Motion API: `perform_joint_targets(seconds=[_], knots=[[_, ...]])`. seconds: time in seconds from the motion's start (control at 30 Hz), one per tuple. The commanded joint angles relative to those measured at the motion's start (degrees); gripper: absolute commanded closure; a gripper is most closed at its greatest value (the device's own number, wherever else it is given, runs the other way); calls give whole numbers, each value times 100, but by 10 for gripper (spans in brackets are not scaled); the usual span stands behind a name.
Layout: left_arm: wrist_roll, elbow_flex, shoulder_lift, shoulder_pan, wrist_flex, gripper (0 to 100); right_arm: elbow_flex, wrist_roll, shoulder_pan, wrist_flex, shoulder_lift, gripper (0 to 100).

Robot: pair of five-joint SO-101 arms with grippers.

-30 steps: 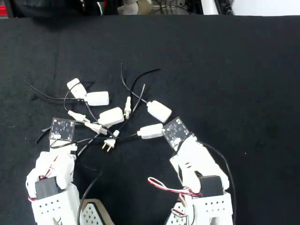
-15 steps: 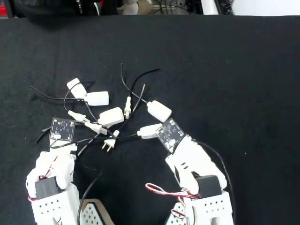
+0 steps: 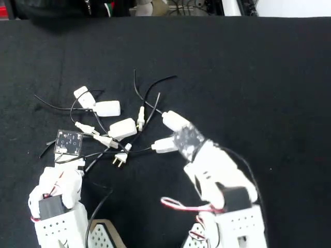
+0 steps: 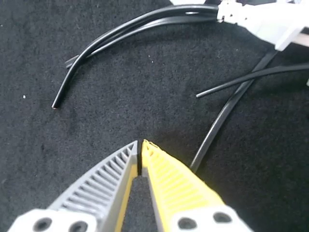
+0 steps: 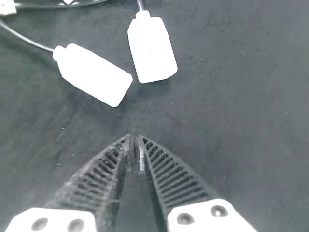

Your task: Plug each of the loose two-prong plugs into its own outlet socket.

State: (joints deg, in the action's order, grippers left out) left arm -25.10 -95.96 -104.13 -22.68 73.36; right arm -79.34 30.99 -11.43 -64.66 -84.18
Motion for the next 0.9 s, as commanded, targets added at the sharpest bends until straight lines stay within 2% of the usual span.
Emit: perform_joint_targets(seconds=[0.0,0.23,0.4,0.6,0.73,0.87], knots=[[0,462,-18,4,-123,965,1147,-281,26,273,1780,977],[44,1385,-9,22,-149,964,2422,-695,18,870,4620,977],[404,2062,334,48,-686,963,3108,-897,229,1011,5895,977],[607,2686,2585,233,-1714,958,3055,-1055,1134,1424,6132,977],[607,3626,4492,699,-1741,894,3037,-1530,1881,1512,6176,975],[607,4365,6004,1077,-1767,860,3011,-1662,2004,1512,6185,973]])
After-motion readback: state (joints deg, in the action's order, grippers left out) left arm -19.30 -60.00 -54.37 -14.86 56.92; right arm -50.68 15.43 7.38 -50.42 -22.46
